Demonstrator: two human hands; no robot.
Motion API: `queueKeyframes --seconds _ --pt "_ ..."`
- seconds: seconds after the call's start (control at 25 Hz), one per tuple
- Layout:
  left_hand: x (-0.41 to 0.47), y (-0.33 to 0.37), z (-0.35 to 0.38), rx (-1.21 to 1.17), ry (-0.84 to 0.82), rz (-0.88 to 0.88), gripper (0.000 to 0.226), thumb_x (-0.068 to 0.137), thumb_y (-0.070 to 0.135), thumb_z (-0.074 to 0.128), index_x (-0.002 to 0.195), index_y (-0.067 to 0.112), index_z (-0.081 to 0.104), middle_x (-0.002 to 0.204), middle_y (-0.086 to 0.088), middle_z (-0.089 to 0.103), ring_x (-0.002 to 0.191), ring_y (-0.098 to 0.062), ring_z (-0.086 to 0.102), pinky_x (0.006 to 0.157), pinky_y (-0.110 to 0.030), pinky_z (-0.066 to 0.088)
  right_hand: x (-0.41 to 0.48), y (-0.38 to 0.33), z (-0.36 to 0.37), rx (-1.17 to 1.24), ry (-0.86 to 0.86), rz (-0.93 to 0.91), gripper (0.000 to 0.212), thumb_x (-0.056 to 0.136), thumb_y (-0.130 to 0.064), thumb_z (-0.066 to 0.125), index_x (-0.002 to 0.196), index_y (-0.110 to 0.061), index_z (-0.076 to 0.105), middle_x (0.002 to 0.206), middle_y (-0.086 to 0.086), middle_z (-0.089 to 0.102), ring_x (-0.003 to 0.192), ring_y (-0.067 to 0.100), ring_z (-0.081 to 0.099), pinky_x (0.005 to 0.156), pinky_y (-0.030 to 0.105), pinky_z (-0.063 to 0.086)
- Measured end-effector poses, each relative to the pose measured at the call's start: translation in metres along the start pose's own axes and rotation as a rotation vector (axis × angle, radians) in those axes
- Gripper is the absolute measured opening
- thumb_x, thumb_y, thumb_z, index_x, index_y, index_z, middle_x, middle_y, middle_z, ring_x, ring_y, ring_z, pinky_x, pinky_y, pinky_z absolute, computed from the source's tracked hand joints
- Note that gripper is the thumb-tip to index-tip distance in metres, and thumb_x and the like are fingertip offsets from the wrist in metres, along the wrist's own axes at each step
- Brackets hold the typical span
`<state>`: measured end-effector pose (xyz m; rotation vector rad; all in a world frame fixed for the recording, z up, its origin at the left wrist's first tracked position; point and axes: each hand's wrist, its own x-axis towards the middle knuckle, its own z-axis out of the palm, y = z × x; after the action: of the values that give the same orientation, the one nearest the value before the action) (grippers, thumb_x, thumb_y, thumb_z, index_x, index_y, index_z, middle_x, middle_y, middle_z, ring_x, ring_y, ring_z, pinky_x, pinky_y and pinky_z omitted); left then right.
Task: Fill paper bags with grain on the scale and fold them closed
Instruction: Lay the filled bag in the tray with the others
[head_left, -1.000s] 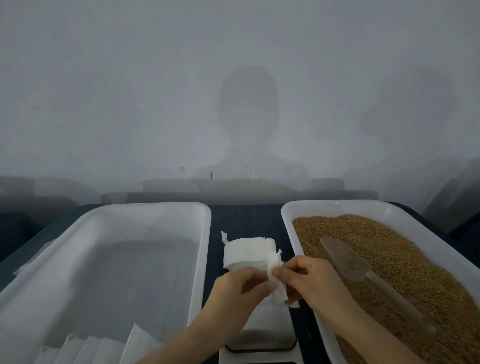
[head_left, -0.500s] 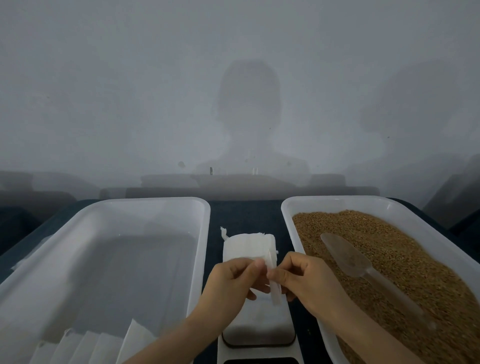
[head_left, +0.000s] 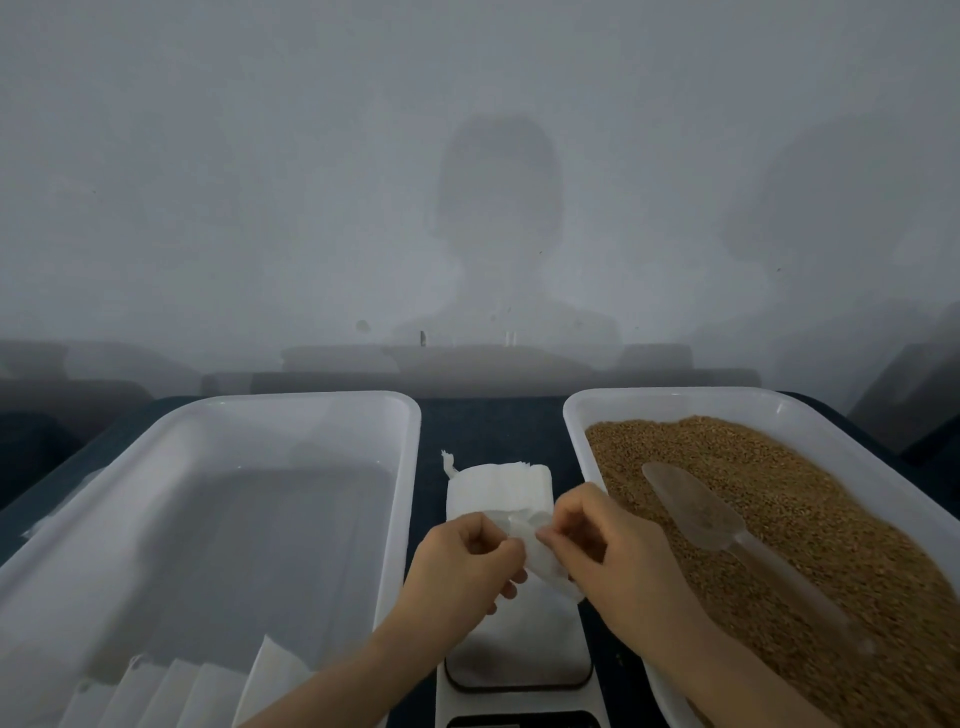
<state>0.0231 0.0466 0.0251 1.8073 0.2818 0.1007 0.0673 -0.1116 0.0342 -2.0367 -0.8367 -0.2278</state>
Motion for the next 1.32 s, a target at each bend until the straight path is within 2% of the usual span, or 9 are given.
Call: queueKeyframes --seconds 0.24,0.44,0.56,0.68,0.84,0.96,1.08,1.2,1.32 --pt "-0.004 0.001 0.000 0.040 0.091 0.110 0.016 0.083 0.025 0.069 0.071 0.017 0.063 0.063 0.003 0.068 0.058 -0.008 0.064 0.057 -0.017 0.049 -0.001 0.007 0.005 -0.233 -0.121 -0.187 0.019 0.085 0.001 0.062 0.093 -0.014 0.072 0.090 -0.006 0.052 0.072 0.000 0.050 0.063 0.005 0.038" --pt "-0.009 0.001 0.003 0.123 0.042 0.250 0.019 0.081 0.019 0.073 0.066 0.025 0.063 0.065 0.009 0.067 0.060 -0.007 0.063 0.059 -0.013 0.049 -0.002 0.006 0.007 -0.242 -0.136 -0.100 0.015 0.090 -0.019 0.058 0.098 -0.018 0.071 0.094 -0.010 0.055 0.078 0.005 0.053 0.065 0.018 0.045" --pt "-0.015 0.003 0.001 0.159 -0.029 0.339 0.023 0.081 0.016 0.073 0.066 0.031 0.062 0.066 0.015 0.065 0.060 -0.001 0.059 0.058 -0.011 0.045 0.002 0.003 0.005 -0.161 -0.180 -0.005 0.015 0.089 -0.017 0.060 0.085 -0.014 0.074 0.082 -0.009 0.062 0.076 0.007 0.055 0.067 0.023 0.045" --pt "-0.016 0.003 0.002 0.111 0.029 0.415 0.010 0.085 0.027 0.066 0.085 0.035 0.060 0.085 0.015 0.063 0.079 -0.005 0.061 0.067 -0.015 0.049 0.004 -0.001 -0.002 0.067 -0.151 0.166 0.021 0.088 -0.019 0.063 0.070 -0.026 0.071 0.058 -0.013 0.061 0.054 0.001 0.053 0.052 0.012 0.037" --pt "0.001 -0.004 -0.003 -0.105 0.167 0.149 0.026 0.094 0.029 0.054 0.120 0.030 0.047 0.104 0.013 0.062 0.094 -0.007 0.062 0.072 -0.016 0.052 0.005 0.001 -0.008 0.166 -0.186 0.342 0.014 0.088 -0.037 0.062 0.080 -0.030 0.072 0.037 -0.012 0.045 0.031 0.004 0.032 0.038 0.011 0.022" --pt "0.008 -0.010 -0.004 -0.097 0.168 0.036 0.023 0.095 0.024 0.055 0.118 0.027 0.049 0.085 0.013 0.068 0.086 -0.005 0.064 0.069 -0.015 0.049 0.006 0.003 -0.011 0.175 -0.203 0.394 0.029 0.086 -0.047 0.060 0.083 -0.022 0.074 0.042 -0.008 0.042 0.037 0.005 0.030 0.045 0.019 0.027" --pt "0.008 -0.010 -0.003 -0.069 0.221 0.073 0.033 0.094 0.021 0.057 0.124 0.028 0.044 0.104 0.010 0.063 0.095 -0.006 0.060 0.070 -0.012 0.050 0.005 0.004 -0.012 0.226 -0.174 0.425 0.023 0.086 -0.045 0.060 0.081 -0.027 0.074 0.045 -0.006 0.042 0.040 0.007 0.034 0.046 0.017 0.029" --pt "-0.007 -0.007 0.001 0.223 0.142 0.407 0.075 0.078 0.033 0.071 0.133 0.048 0.022 0.137 0.026 0.033 0.129 -0.004 0.038 0.103 -0.022 0.042 0.006 0.003 -0.011 0.205 -0.169 0.435 0.022 0.086 -0.036 0.063 0.070 -0.024 0.073 0.039 -0.012 0.043 0.035 0.000 0.039 0.041 0.009 0.028" --pt "-0.012 -0.003 0.007 0.684 0.004 0.705 0.091 0.070 0.058 0.068 0.134 0.054 0.003 0.146 0.033 0.004 0.143 0.001 -0.009 0.120 -0.036 -0.001 0.006 0.001 -0.011 0.203 -0.194 0.408 0.023 0.085 -0.022 0.058 0.065 -0.022 0.069 0.041 -0.012 0.047 0.036 -0.001 0.041 0.039 0.009 0.028"
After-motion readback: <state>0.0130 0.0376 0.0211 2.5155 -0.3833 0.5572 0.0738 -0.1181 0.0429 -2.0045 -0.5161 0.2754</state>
